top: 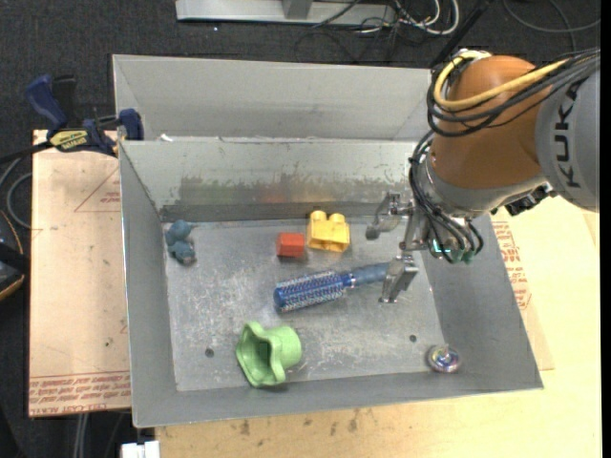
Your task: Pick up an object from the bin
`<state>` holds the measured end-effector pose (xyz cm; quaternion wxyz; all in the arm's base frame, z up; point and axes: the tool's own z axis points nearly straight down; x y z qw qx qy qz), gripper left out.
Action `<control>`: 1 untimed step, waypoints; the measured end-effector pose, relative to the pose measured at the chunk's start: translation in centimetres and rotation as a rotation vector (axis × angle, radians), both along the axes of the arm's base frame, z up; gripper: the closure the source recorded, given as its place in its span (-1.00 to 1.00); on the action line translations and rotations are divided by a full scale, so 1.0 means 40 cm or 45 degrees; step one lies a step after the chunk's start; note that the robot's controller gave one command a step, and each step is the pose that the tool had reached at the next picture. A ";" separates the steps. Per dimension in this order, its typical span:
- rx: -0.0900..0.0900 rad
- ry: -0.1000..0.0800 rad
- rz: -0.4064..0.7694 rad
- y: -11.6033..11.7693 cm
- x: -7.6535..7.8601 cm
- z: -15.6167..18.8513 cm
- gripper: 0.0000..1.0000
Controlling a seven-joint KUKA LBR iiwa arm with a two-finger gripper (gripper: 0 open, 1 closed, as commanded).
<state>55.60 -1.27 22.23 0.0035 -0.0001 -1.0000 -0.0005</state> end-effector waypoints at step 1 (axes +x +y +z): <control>0.001 -0.015 0.260 0.187 0.064 -0.359 -1.00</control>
Offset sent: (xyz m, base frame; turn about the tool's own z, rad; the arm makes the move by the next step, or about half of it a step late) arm 0.0236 0.0729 -0.1442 -0.2047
